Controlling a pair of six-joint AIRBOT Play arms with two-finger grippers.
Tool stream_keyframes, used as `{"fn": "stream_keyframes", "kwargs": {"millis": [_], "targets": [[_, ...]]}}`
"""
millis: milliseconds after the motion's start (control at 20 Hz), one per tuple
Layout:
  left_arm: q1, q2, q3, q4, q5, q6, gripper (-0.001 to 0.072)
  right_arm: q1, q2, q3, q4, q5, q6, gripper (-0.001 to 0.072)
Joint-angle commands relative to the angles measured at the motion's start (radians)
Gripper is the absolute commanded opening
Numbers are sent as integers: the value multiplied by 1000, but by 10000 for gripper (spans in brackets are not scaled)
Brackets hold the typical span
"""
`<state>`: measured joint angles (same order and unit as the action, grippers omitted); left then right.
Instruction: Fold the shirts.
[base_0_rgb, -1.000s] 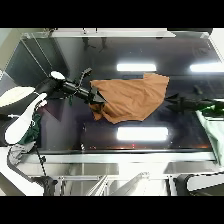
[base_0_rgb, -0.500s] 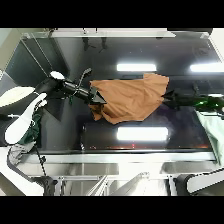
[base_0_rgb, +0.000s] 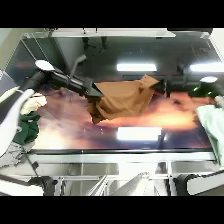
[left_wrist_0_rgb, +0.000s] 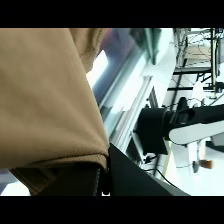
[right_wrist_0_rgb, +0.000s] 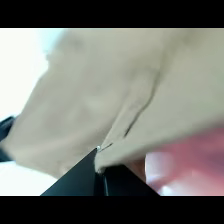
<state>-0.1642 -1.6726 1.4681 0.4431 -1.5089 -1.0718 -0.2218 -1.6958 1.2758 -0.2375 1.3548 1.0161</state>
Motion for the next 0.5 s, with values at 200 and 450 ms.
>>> {"fn": "stream_keyframes", "kwargs": {"millis": [200, 450], "targets": [[10, 629, 321, -143, 149, -60, 21, -101, 722, 319, 54, 47, -101, 20], [182, 985, 442, 238, 437, -255, 26, -106, 971, 452, -204, -279, -121, 19]]}}
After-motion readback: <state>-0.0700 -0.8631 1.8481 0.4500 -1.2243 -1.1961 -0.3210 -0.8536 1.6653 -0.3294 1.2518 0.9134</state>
